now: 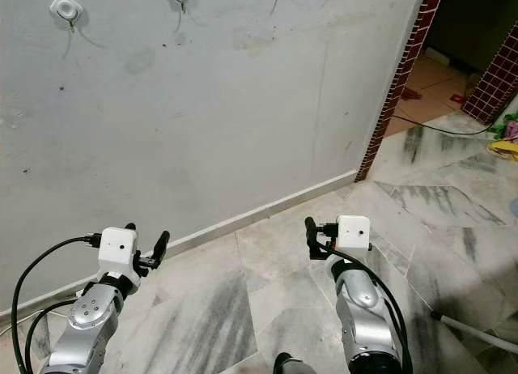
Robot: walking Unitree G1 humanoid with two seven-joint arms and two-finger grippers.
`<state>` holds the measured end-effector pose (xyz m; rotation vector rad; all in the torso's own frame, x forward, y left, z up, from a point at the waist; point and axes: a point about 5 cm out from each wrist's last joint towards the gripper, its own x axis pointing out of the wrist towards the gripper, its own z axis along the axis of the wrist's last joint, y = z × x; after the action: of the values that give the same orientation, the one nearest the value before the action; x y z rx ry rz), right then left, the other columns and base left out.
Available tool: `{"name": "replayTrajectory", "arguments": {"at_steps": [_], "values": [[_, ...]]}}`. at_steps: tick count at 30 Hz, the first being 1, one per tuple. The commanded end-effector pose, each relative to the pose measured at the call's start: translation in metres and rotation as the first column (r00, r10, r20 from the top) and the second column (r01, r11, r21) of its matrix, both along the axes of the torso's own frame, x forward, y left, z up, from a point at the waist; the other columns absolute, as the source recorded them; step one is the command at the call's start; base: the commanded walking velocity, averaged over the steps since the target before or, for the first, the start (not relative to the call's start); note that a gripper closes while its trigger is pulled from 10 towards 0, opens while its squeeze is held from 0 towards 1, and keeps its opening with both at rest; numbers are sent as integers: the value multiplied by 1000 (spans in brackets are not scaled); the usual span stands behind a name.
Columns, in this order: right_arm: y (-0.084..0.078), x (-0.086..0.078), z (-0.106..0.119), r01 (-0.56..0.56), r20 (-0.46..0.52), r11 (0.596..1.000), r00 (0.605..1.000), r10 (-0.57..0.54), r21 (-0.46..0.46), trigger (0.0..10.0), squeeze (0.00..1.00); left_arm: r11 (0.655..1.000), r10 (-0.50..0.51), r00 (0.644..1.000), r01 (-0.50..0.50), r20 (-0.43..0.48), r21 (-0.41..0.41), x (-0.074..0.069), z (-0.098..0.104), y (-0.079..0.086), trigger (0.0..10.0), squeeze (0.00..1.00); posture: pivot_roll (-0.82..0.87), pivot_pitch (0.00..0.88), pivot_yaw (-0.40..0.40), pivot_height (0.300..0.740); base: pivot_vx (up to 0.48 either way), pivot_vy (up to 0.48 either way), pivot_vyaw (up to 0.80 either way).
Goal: Hang keys on a hook
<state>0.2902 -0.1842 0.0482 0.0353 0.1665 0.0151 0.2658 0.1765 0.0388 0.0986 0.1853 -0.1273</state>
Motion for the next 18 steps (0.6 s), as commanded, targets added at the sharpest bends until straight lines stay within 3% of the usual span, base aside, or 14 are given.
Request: {"name": "replayTrajectory", "arguments": {"at_steps": [1,18], "values": [[2,1,3,1,14,1000,1000,-1,2,10000,0,1000,14,1000,-14,-5,8,-3,-2,6,10000,0,-4,113,36,740,0,0,0],[2,1,3,1,14,1000,1000,-1,2,10000,0,1000,14,1000,-14,-5,8,-3,-2,6,10000,0,-4,113,36,740,0,0,0]]}}
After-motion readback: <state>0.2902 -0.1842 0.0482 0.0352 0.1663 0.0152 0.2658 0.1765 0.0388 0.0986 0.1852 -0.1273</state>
